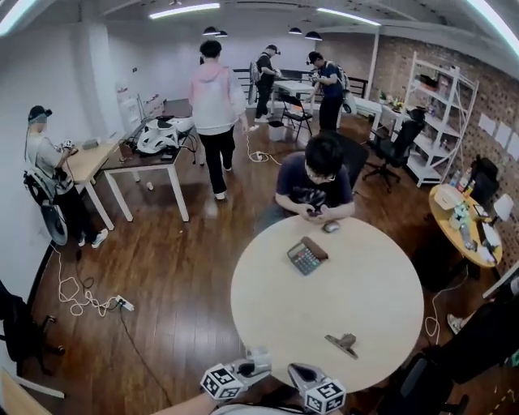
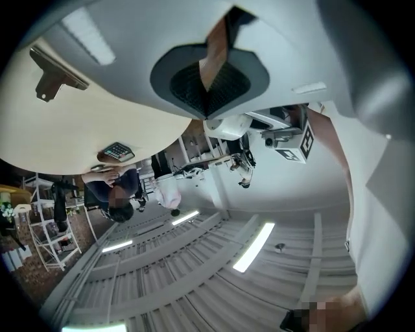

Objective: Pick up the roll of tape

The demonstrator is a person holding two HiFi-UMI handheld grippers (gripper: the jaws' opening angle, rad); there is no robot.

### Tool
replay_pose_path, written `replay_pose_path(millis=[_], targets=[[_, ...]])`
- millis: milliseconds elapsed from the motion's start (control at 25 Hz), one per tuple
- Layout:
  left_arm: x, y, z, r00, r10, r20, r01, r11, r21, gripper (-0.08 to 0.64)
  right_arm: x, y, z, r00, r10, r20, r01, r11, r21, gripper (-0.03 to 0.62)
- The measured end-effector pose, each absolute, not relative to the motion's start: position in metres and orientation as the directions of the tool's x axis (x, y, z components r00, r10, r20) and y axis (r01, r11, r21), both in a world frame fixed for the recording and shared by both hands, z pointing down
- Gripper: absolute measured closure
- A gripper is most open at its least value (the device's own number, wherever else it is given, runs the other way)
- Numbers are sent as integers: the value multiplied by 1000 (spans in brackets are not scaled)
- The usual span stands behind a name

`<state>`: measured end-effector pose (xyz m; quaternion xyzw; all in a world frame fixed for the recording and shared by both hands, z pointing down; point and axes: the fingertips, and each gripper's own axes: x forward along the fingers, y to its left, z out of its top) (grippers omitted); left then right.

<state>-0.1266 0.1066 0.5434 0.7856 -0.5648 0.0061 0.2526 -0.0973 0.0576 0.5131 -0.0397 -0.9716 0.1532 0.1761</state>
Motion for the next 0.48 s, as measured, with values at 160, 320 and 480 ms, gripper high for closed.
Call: replay_pose_path(millis=[160, 320, 480], targets=[[-123, 129, 527, 326, -915, 238, -903, -227, 364, 454, -88, 77, 498, -951, 131, 280, 42, 952, -304, 586], [-114, 151, 523, 307, -931, 200, -908, -224, 353, 454, -70, 95, 494, -957, 110, 267, 22, 950, -313, 586], [-99, 170, 522, 306, -935, 179, -905, -228, 358, 453, -51, 115, 499, -954, 101, 282, 10, 951, -307, 586]])
